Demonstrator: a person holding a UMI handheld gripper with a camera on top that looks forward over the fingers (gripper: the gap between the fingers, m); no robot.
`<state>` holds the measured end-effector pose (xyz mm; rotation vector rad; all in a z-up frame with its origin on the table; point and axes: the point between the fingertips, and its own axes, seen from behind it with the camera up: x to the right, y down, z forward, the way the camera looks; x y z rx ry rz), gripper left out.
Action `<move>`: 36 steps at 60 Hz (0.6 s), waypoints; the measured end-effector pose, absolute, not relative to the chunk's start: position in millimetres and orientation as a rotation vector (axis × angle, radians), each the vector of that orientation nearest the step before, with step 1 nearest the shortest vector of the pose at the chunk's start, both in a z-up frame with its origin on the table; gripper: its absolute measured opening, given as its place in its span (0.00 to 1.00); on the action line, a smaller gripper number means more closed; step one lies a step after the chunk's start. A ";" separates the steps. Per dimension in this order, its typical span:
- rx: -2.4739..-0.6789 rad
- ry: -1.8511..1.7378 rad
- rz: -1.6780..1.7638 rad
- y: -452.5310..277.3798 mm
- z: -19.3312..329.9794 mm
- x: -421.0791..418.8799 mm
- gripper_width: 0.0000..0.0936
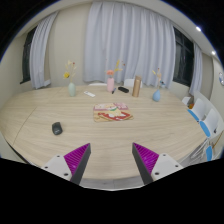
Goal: Arrange mouse
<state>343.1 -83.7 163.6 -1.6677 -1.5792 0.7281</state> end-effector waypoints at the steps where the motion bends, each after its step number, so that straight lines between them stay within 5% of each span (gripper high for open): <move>1: -1.668 -1.579 0.727 -84.0 163.2 343.6 0.92; 36: -1.661 -1.700 0.801 -229.7 118.7 356.1 0.93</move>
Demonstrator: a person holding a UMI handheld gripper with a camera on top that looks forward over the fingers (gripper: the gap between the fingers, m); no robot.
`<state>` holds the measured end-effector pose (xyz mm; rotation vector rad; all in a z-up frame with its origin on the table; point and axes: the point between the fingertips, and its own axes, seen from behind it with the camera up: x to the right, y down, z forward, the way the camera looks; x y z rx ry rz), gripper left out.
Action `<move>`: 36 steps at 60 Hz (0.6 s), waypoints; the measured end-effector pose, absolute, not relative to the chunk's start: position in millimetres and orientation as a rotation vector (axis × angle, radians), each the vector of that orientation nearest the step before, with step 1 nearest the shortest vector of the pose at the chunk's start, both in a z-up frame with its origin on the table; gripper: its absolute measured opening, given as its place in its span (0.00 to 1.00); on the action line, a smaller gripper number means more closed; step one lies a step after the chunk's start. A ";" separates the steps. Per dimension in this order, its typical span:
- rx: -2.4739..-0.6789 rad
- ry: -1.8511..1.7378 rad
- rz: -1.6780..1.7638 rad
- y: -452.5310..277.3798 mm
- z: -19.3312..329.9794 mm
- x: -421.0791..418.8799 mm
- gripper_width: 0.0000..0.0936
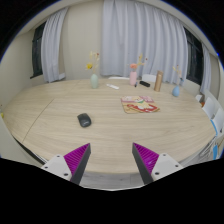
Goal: Arrange mouse
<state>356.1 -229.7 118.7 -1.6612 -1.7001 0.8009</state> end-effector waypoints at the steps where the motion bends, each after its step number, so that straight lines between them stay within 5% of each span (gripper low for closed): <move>1: -1.658 -1.705 0.805 -236.8 117.4 354.2 0.92; 18: -1.600 -1.801 0.867 -353.6 87.3 312.5 0.92; 36: -1.575 -1.776 0.825 -375.5 45.4 228.8 0.92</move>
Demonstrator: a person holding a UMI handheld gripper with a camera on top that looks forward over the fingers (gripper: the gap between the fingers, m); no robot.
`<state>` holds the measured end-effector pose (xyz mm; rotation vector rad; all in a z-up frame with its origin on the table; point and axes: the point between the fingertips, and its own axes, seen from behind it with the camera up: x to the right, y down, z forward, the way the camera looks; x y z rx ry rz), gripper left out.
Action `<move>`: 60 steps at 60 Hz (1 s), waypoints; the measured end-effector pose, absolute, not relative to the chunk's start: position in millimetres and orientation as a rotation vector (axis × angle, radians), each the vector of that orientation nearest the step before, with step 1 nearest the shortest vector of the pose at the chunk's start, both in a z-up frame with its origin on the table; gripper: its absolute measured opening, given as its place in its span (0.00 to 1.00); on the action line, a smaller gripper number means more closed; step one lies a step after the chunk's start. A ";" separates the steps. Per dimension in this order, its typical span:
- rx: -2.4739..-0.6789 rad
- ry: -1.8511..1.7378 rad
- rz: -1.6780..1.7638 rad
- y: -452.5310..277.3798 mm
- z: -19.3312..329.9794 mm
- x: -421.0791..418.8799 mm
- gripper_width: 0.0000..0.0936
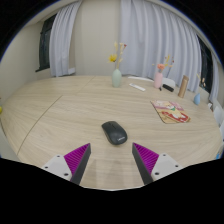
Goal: Arrange mouse
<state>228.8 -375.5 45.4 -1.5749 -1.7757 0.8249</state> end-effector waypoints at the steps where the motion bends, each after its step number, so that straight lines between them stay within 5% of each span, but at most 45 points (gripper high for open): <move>1: -1.575 -1.772 0.820 -374.6 42.7 223.5 0.92; 19: -1.592 -1.772 0.758 -360.6 -6.6 133.9 0.92; 41: -1.660 -1.729 0.768 -347.7 -10.1 86.5 0.92; 45: -1.681 -1.733 0.773 -348.5 -12.1 88.6 0.81; 50: -1.672 -1.747 0.772 -352.8 -12.5 92.1 0.50; 60: -1.684 -1.735 0.736 -351.3 -10.7 96.1 0.39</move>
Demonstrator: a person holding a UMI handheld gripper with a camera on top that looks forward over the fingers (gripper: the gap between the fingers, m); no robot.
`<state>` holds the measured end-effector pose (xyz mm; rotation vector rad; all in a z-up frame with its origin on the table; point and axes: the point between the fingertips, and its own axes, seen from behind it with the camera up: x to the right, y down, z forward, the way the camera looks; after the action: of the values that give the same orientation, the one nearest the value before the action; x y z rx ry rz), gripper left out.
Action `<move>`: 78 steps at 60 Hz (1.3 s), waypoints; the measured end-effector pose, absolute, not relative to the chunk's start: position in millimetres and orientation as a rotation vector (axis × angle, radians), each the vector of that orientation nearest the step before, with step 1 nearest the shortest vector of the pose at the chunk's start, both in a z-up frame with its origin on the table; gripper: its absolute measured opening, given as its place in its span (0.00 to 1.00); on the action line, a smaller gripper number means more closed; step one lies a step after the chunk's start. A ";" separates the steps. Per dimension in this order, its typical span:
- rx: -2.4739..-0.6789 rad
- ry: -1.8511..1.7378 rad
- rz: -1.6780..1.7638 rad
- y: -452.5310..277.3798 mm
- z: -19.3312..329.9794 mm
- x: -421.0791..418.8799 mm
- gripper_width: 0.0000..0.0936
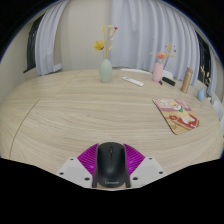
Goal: Arrange mouse
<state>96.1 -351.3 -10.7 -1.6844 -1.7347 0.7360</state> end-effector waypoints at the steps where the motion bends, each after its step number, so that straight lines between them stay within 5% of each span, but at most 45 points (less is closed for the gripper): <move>1: -1.691 -1.734 0.734 -350.9 -10.6 96.9 0.37; 8: -1.709 -1.730 0.741 -343.9 8.6 102.1 0.37; 15: -1.678 -1.683 0.817 -324.6 70.6 89.5 0.37; 23: -1.632 -1.563 0.852 -253.5 140.8 43.5 0.37; 29: -1.609 -1.488 0.815 -181.1 160.4 2.4 0.37; 42: -1.631 -1.492 0.715 -63.5 94.6 -63.0 0.37; 61: -1.716 -1.619 0.702 -23.1 -6.9 -72.8 0.37; 70: -1.709 -1.650 0.759 -27.8 -11.2 -72.7 0.52; 76: -1.718 -1.666 0.748 -25.9 -6.1 -68.3 0.94; 78: -1.721 -1.655 0.759 -25.7 1.9 -65.3 0.90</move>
<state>-65.3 -25.7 1.9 -1.7211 -1.6554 0.7589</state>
